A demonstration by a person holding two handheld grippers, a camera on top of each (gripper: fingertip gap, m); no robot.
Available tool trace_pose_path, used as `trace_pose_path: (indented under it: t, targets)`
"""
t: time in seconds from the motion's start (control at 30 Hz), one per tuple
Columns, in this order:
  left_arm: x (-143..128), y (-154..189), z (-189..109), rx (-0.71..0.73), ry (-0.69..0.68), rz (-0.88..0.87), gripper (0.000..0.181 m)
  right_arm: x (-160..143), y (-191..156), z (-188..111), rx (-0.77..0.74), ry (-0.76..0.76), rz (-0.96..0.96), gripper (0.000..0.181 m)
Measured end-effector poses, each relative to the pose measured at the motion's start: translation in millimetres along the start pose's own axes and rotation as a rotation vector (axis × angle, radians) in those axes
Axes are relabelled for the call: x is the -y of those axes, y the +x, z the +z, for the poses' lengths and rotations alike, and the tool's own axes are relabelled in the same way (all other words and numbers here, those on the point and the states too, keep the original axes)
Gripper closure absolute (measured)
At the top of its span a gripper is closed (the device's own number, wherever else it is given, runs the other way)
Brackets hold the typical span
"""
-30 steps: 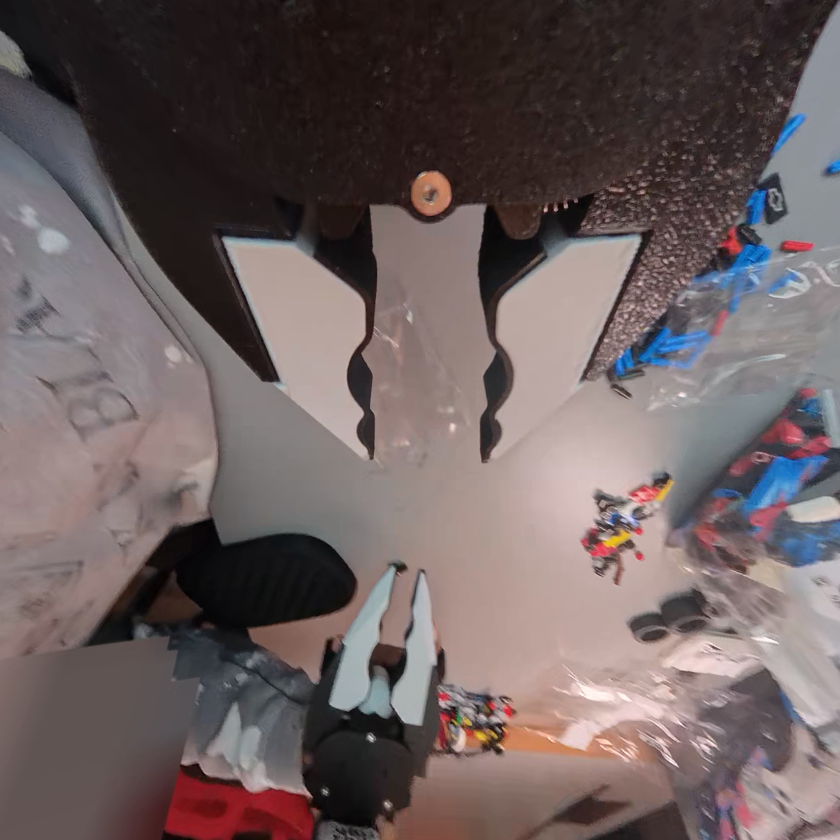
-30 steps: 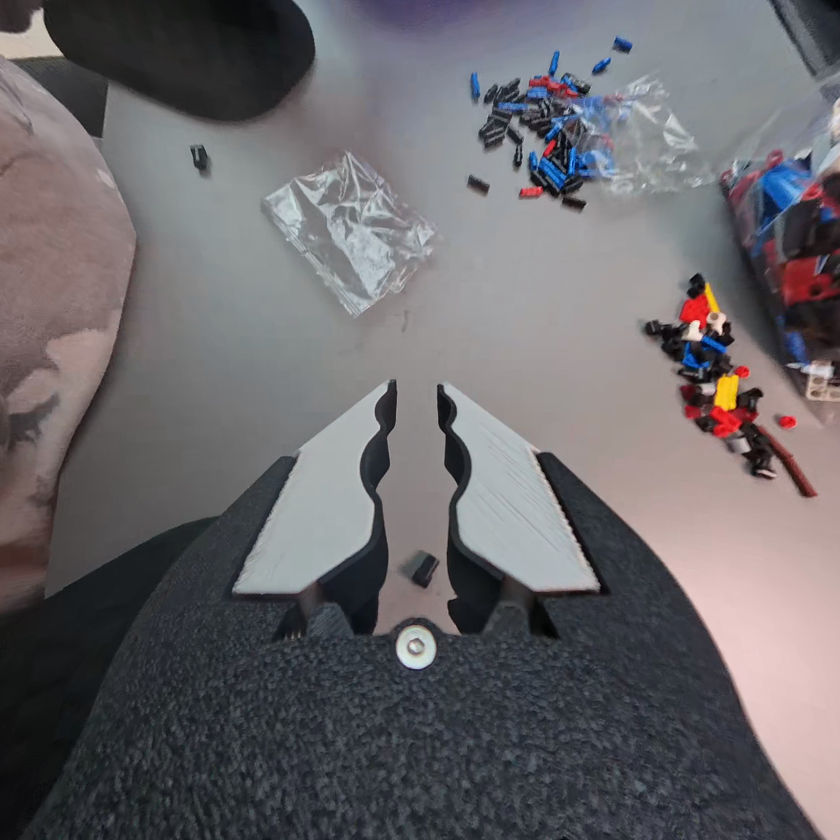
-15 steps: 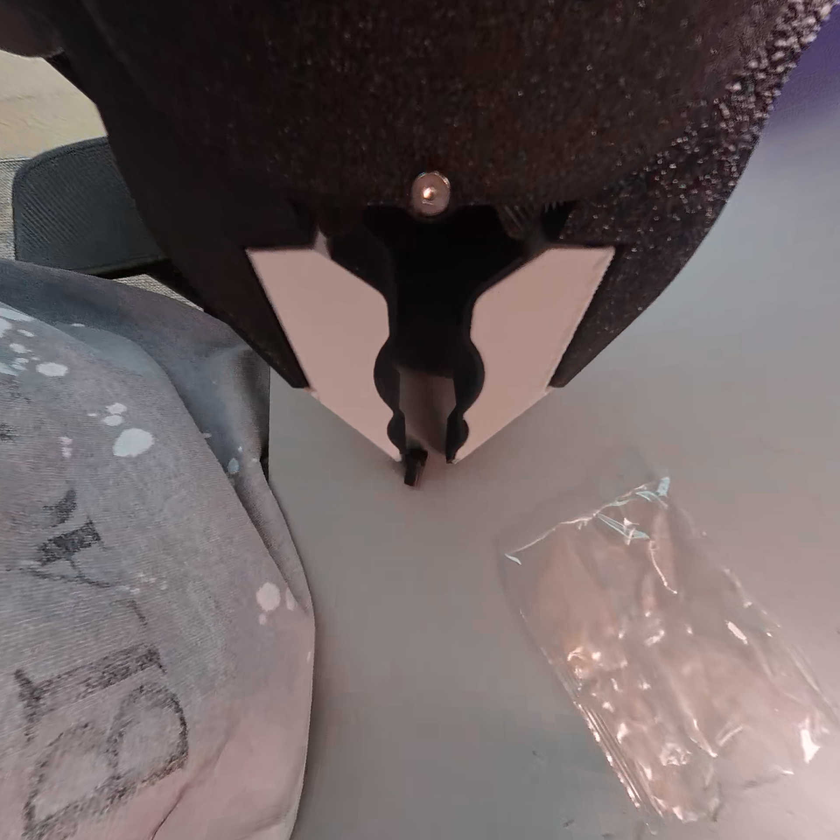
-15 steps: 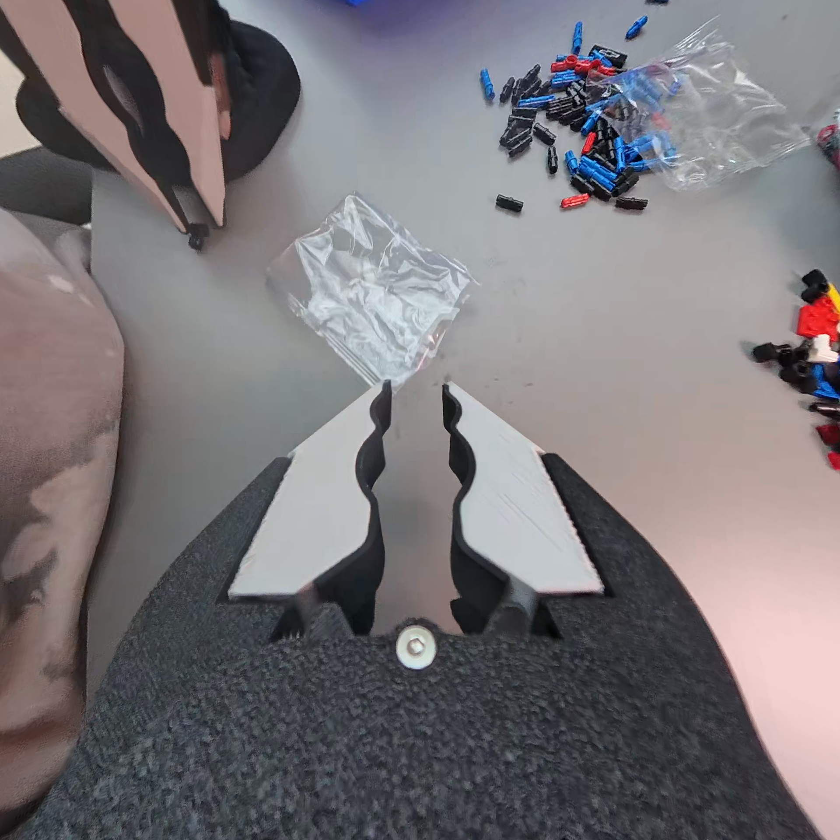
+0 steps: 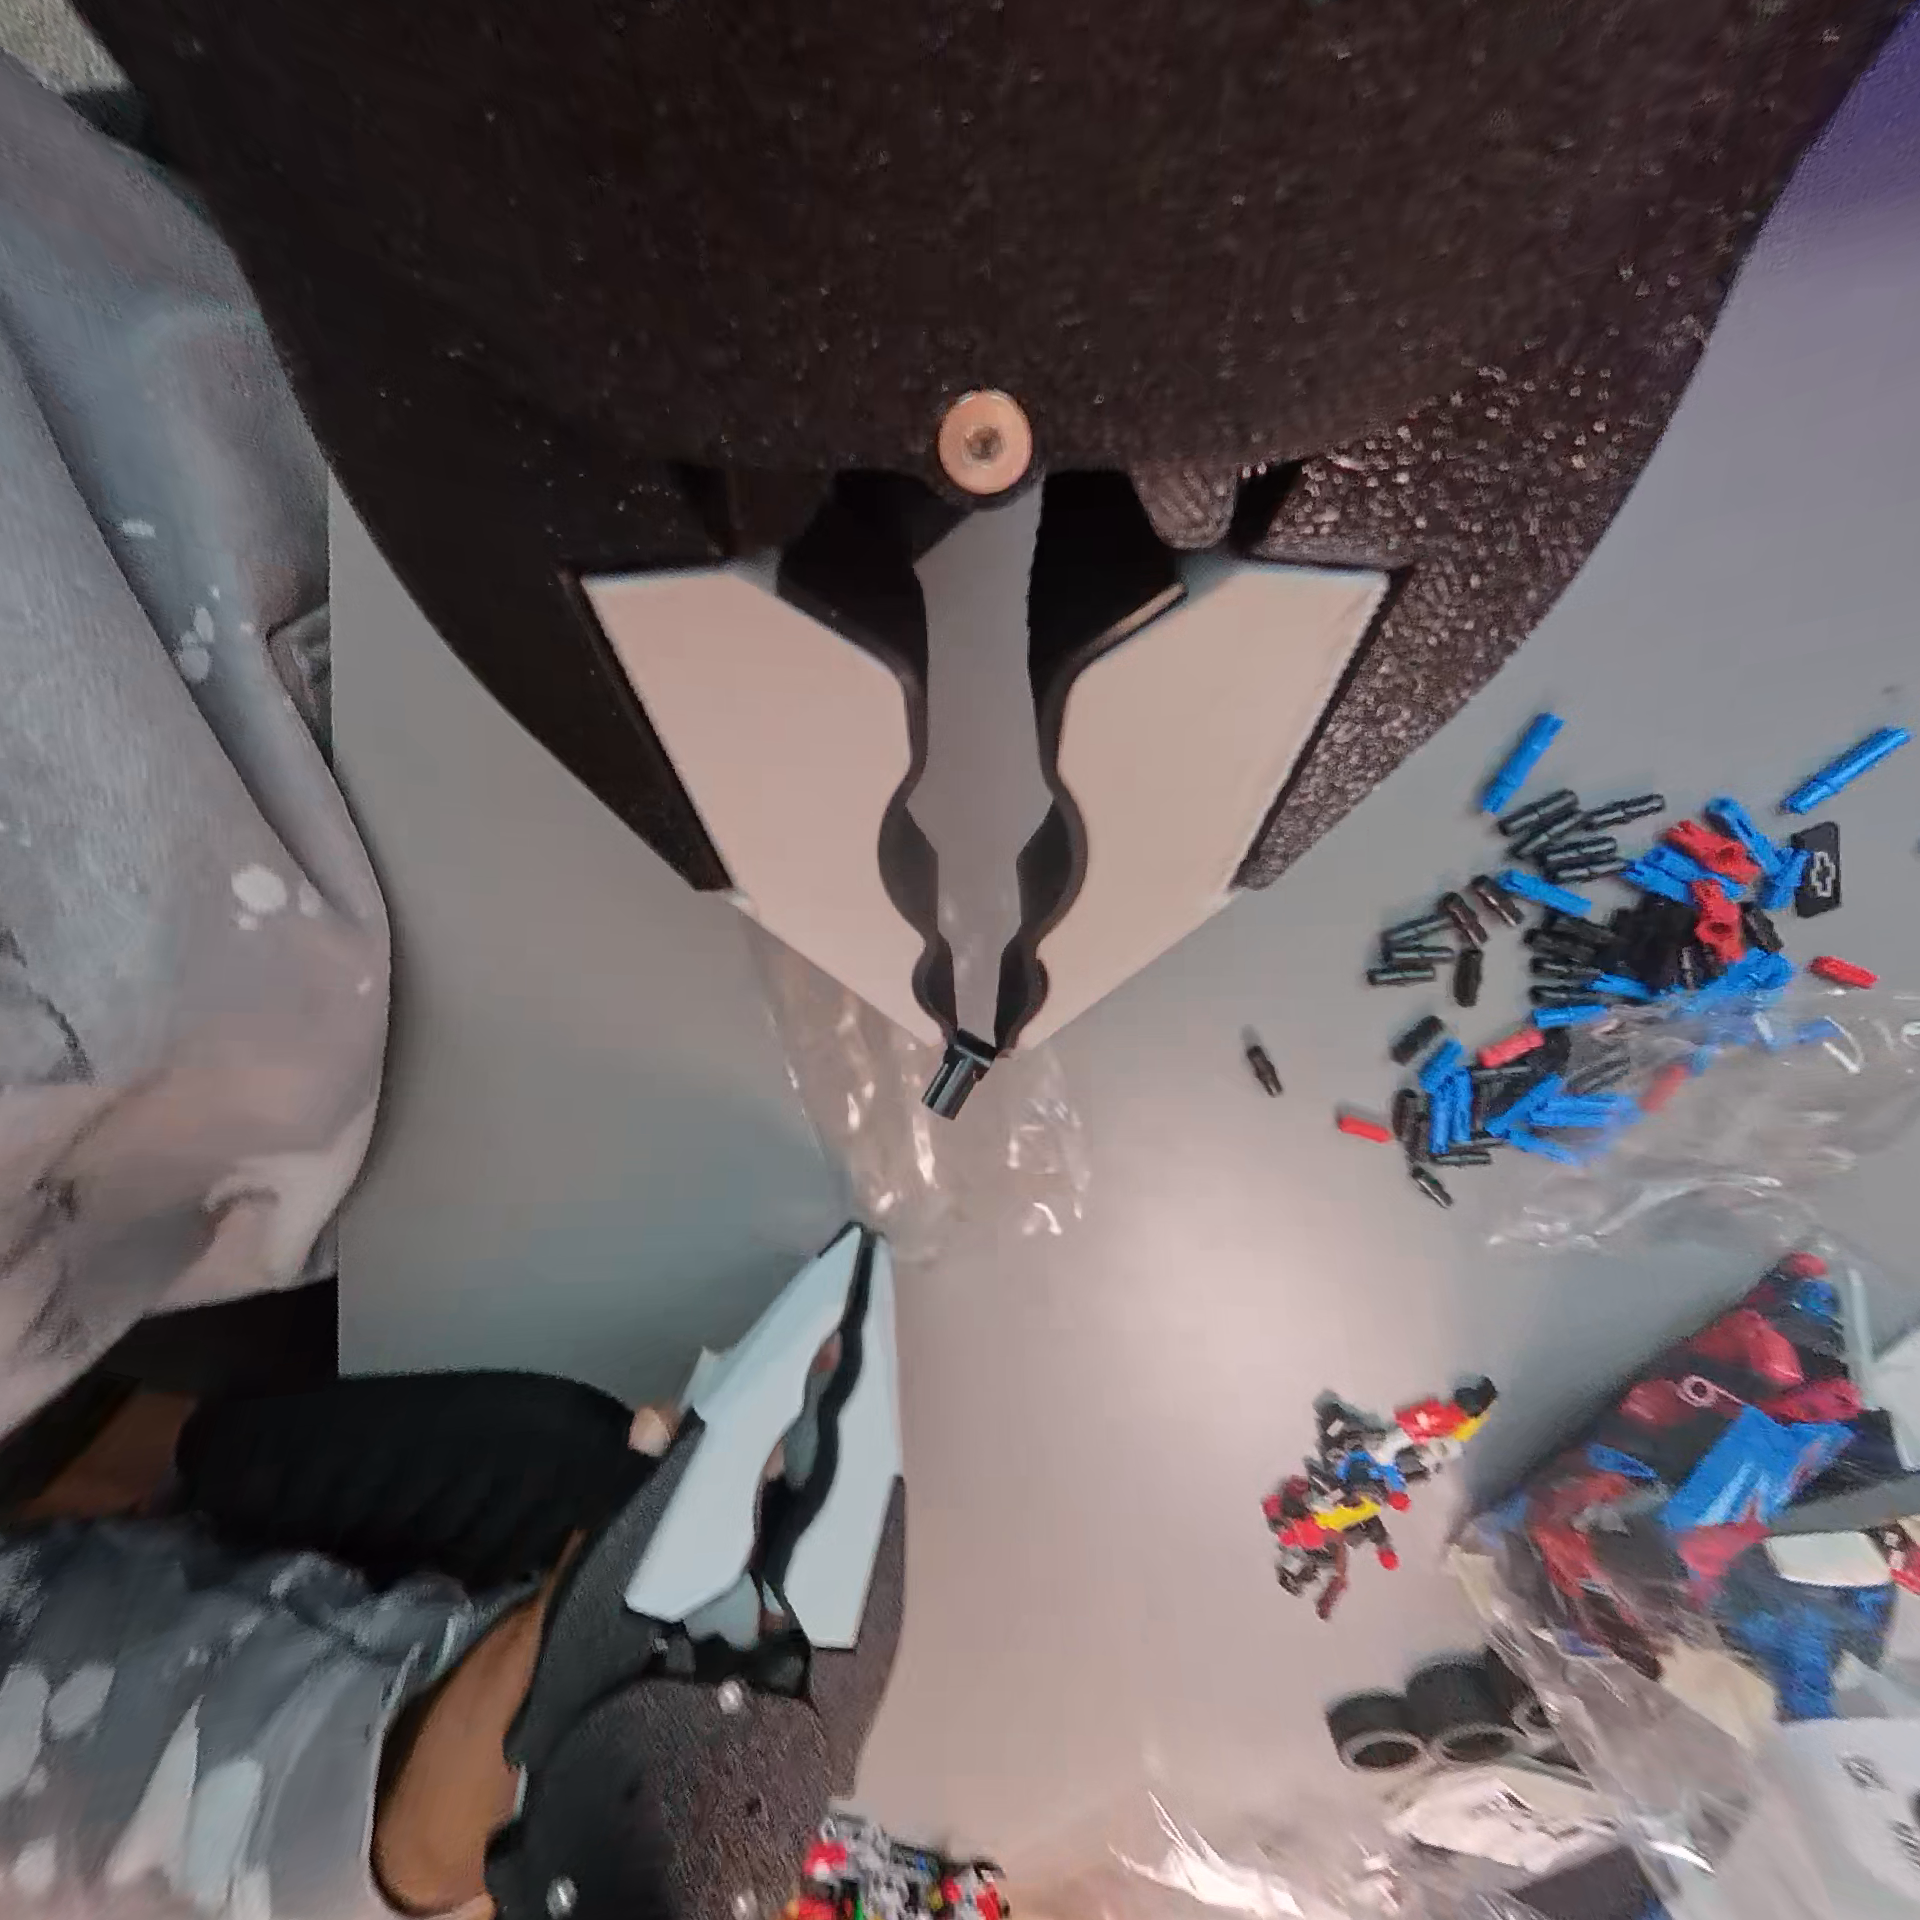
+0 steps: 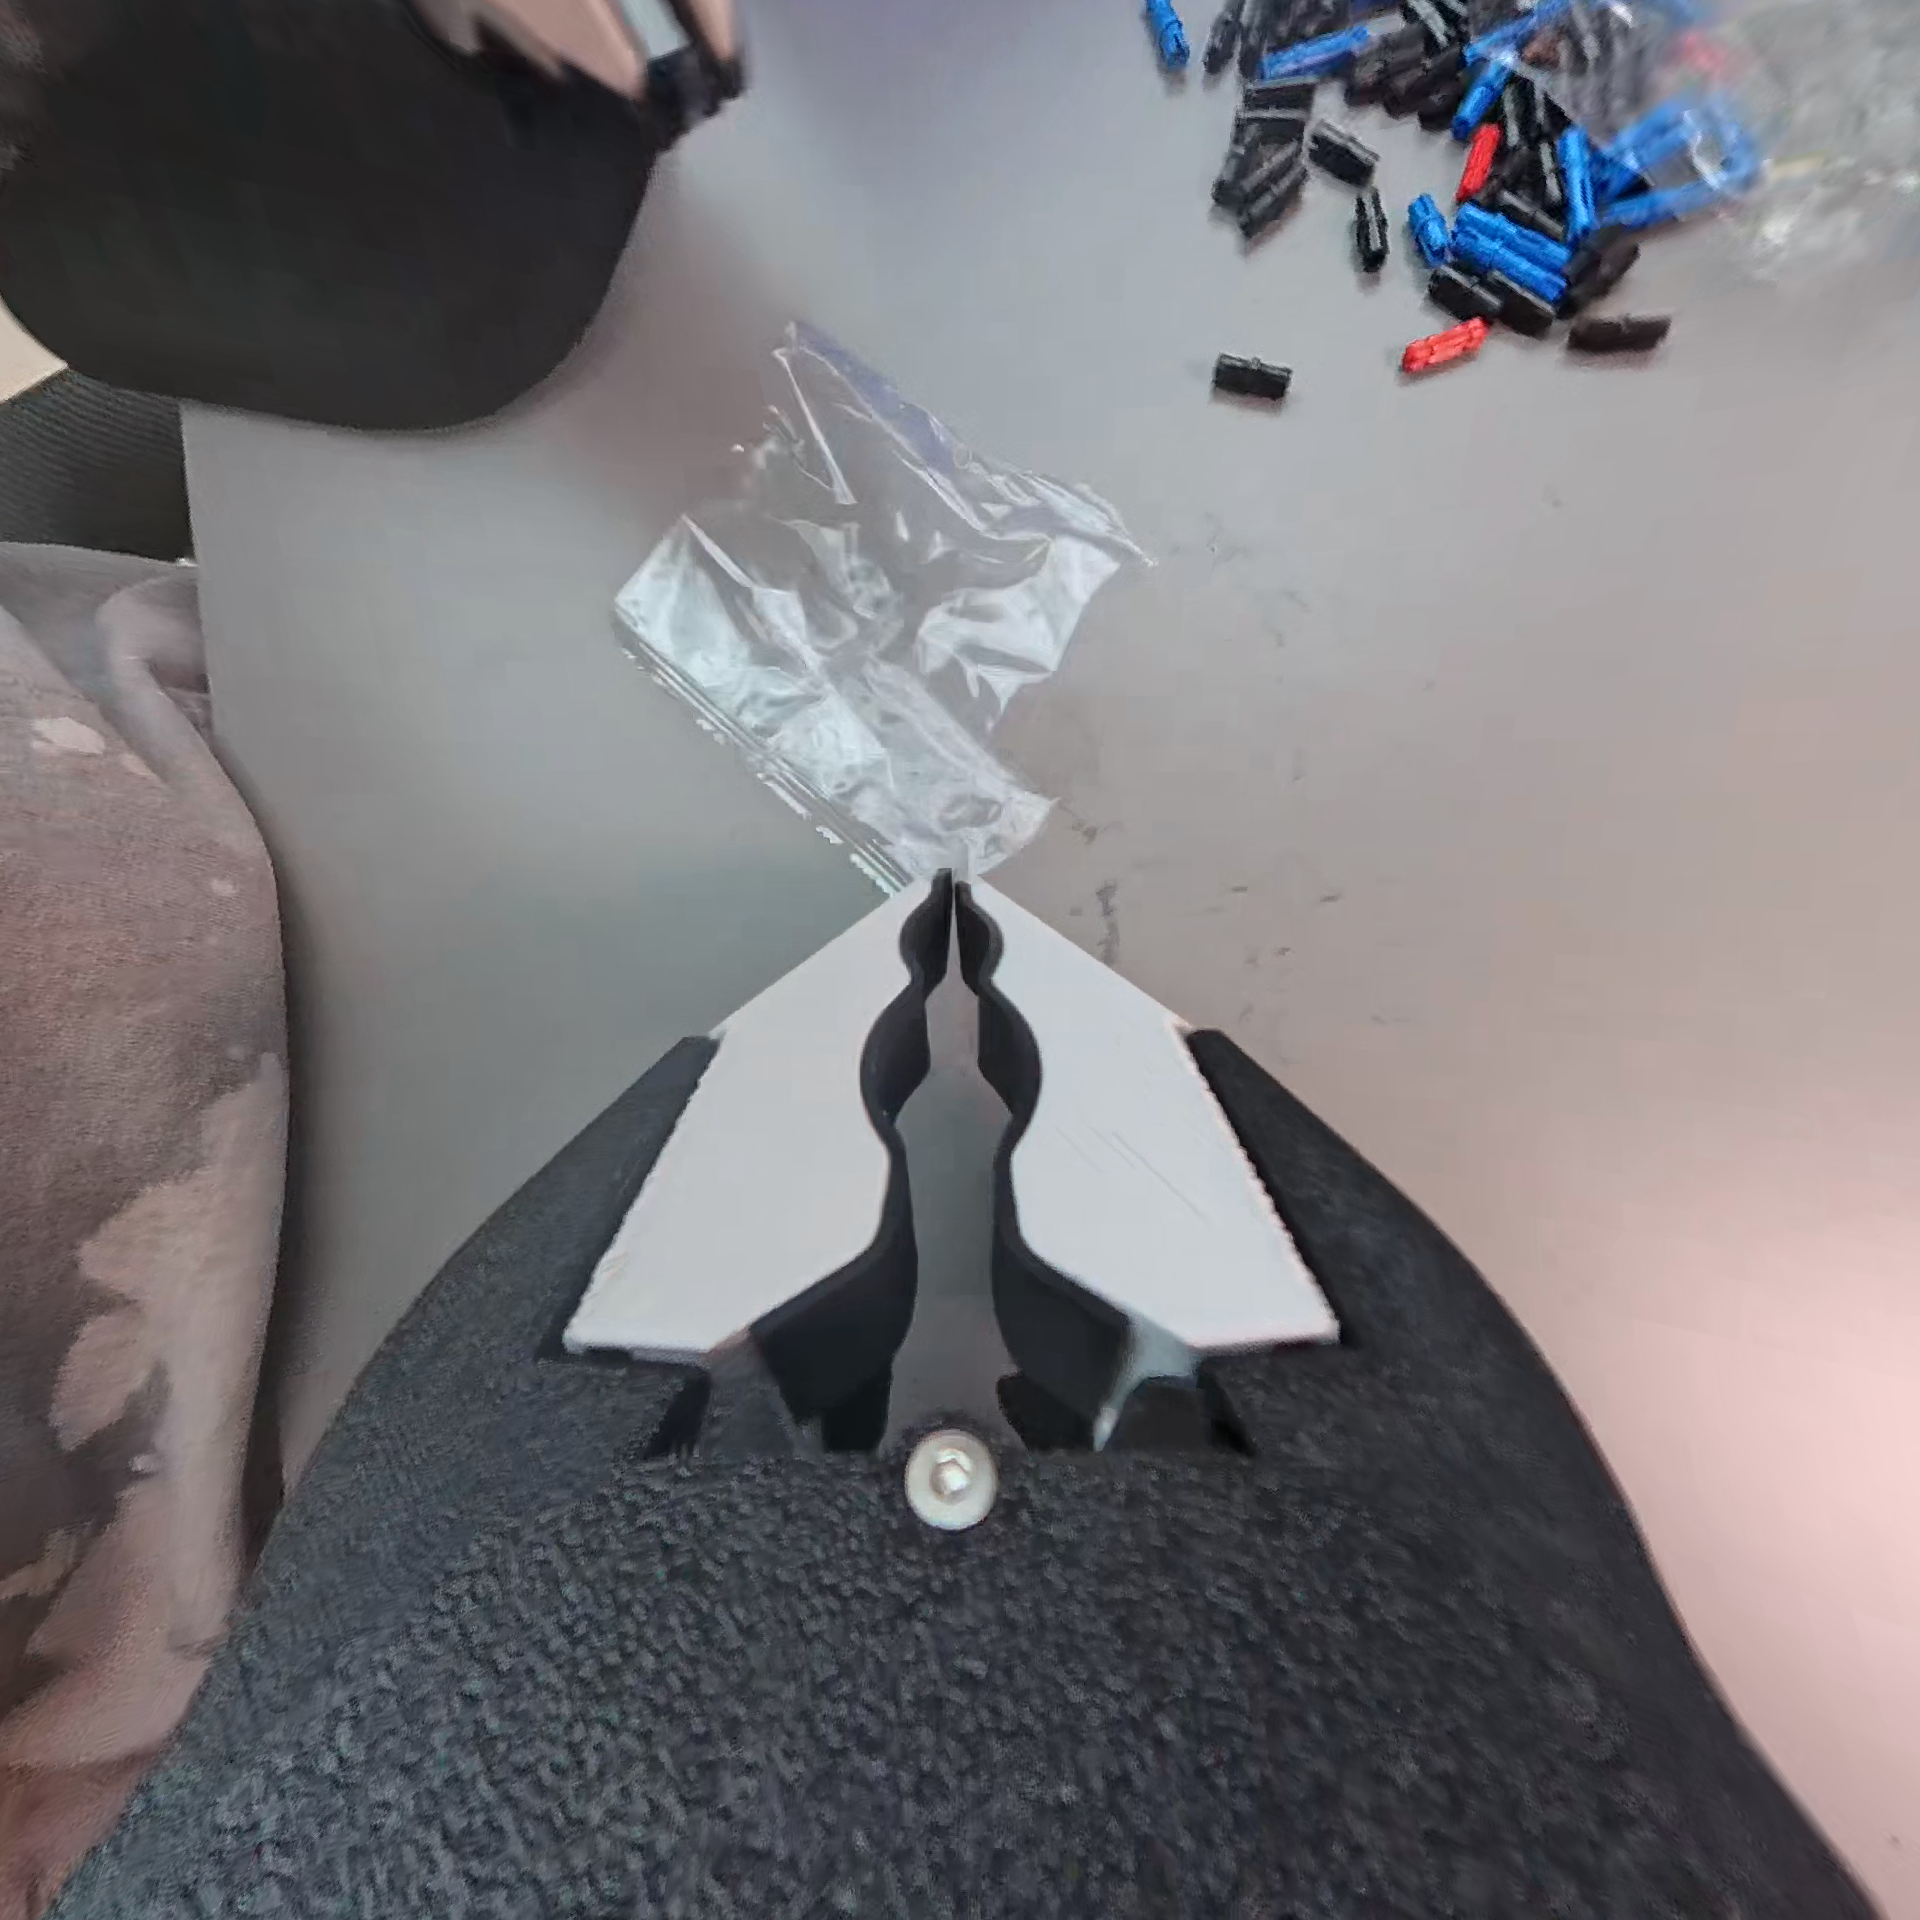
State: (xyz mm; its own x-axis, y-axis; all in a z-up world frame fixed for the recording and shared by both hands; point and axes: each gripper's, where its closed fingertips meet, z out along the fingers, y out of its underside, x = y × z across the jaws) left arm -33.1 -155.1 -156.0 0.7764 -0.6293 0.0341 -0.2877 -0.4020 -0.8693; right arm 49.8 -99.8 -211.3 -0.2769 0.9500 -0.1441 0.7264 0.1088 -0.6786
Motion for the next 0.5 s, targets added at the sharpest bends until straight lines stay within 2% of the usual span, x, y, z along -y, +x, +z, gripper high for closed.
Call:
trace_pose_path:
  t: [0.07, 0.3, 0.4, 0.5]
  targets:
    - [16, -11, 4, -0.01, 0.067, -0.046, 0.175, 7, 3, -6, -0.008, 0.027, -0.1, 0.181]
    - [55, -24, 25, -0.111, 0.197, -0.146, 0.175, 22, 30, -48, -0.207, -0.033, -0.592, 0.181]
    - [78, -18, 27, -0.158, 0.233, -0.128, 0.175, 29, 29, -57, -0.24, -0.068, -0.694, 0.181]
    - [96, -10, 34, -0.188, 0.178, -0.045, 0.175, 38, 23, -57, -0.241, -0.078, -0.761, 0.181]
